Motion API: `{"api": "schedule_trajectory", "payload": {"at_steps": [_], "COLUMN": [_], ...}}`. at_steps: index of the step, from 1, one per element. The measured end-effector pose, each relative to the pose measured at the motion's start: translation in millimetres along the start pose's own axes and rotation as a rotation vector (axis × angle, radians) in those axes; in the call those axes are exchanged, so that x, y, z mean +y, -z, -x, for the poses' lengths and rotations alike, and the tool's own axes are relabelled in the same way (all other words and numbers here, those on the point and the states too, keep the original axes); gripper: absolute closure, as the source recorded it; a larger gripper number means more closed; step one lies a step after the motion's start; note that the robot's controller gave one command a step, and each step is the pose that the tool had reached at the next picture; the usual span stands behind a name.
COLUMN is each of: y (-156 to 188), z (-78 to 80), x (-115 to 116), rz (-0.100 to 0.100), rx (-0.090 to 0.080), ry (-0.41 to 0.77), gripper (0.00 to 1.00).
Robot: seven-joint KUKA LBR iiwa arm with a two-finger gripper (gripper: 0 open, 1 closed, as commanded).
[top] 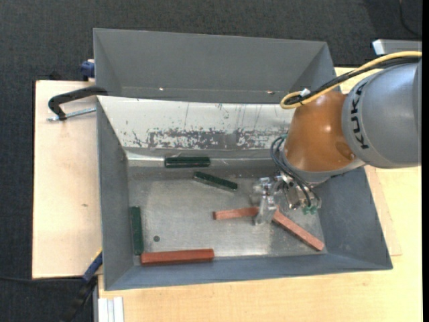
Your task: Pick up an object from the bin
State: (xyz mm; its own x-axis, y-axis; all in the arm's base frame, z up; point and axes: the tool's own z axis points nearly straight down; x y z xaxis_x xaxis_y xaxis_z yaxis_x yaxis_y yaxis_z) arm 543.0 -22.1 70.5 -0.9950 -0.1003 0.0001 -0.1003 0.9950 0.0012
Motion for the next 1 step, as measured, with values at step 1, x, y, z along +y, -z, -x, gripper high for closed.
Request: {"api": "schedule_trajectory", "payload": {"at_steps": [1], "y": [154.8], "z": [11.5], "x": [2.4], "rz": [-0.002], "rx": [-0.006], "ry": [0.413], "gripper": [1.00]}}
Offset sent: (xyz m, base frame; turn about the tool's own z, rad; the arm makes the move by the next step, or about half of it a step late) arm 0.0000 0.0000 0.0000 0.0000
